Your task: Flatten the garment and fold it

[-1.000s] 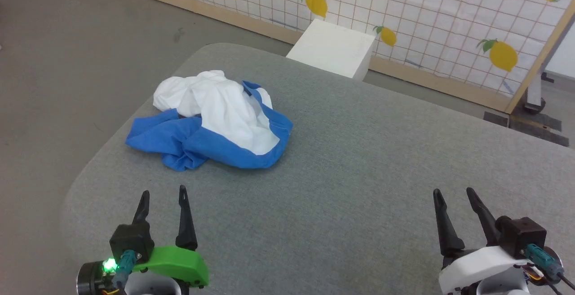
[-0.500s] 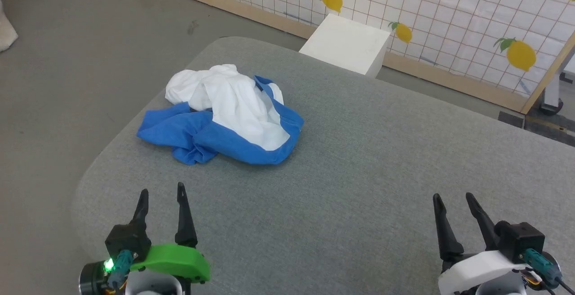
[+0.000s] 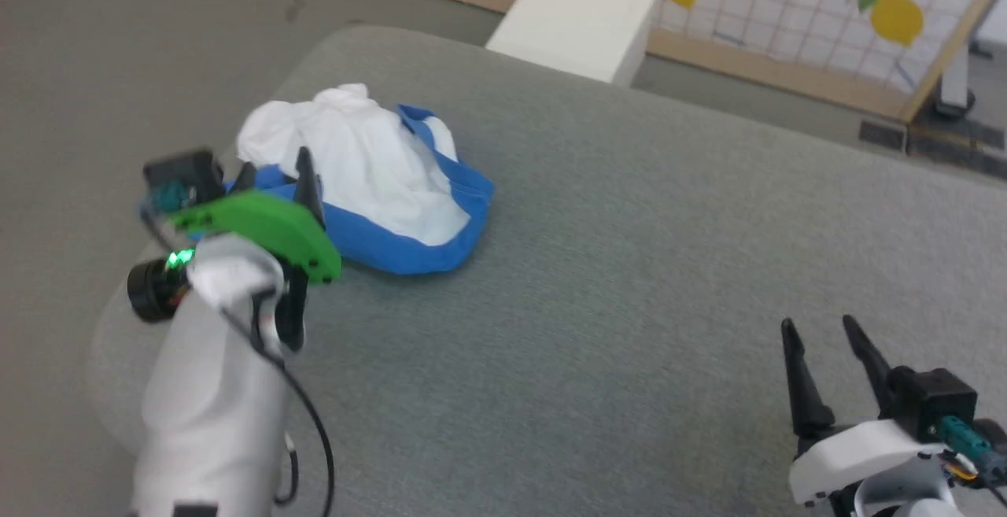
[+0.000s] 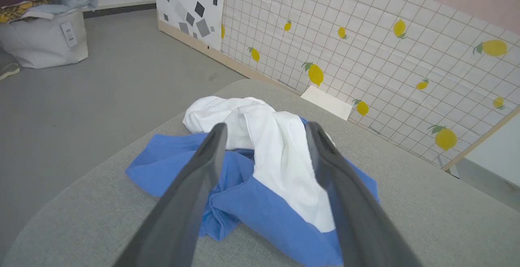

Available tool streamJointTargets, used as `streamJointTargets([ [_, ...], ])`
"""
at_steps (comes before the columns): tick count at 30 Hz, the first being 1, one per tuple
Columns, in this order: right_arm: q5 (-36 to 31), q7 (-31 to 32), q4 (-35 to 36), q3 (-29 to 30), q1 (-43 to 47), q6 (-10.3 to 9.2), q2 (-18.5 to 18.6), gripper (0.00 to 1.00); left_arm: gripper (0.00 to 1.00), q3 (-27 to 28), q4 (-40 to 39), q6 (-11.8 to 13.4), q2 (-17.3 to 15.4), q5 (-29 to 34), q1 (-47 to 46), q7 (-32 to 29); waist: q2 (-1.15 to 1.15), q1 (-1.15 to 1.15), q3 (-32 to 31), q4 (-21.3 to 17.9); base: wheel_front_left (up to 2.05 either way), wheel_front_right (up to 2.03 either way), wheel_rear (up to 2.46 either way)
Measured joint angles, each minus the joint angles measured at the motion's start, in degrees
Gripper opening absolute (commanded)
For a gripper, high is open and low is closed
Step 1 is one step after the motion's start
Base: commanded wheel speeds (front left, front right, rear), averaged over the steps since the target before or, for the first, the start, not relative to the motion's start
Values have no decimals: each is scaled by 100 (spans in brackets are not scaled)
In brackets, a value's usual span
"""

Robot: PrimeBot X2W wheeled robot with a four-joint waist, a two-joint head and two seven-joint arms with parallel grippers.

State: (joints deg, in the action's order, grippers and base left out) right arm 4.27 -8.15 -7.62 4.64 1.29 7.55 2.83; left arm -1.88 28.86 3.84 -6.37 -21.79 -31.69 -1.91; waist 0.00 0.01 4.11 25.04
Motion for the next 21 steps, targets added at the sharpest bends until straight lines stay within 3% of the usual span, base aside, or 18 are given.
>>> streamJointTargets([
  [4,-151,208,380,148,3,0,0,100,100,-51,884,11,-151,-232,-747,-1051,0,0,302,-209,0,0,0],
  [9,-287,380,777,296,5,0,0,100,100,-43,1614,434,-318,-253,-1157,-1909,0,0,697,-463,0,0,0],
  [15,-339,487,1111,381,13,0,1,100,100,-65,1996,878,-320,-240,-1189,-2228,0,0,1179,-757,0,0,0],
  [21,-342,547,1304,400,68,0,2,100,100,5,2084,987,-203,-371,-1191,-2272,1,0,1588,-919,0,0,0],
])
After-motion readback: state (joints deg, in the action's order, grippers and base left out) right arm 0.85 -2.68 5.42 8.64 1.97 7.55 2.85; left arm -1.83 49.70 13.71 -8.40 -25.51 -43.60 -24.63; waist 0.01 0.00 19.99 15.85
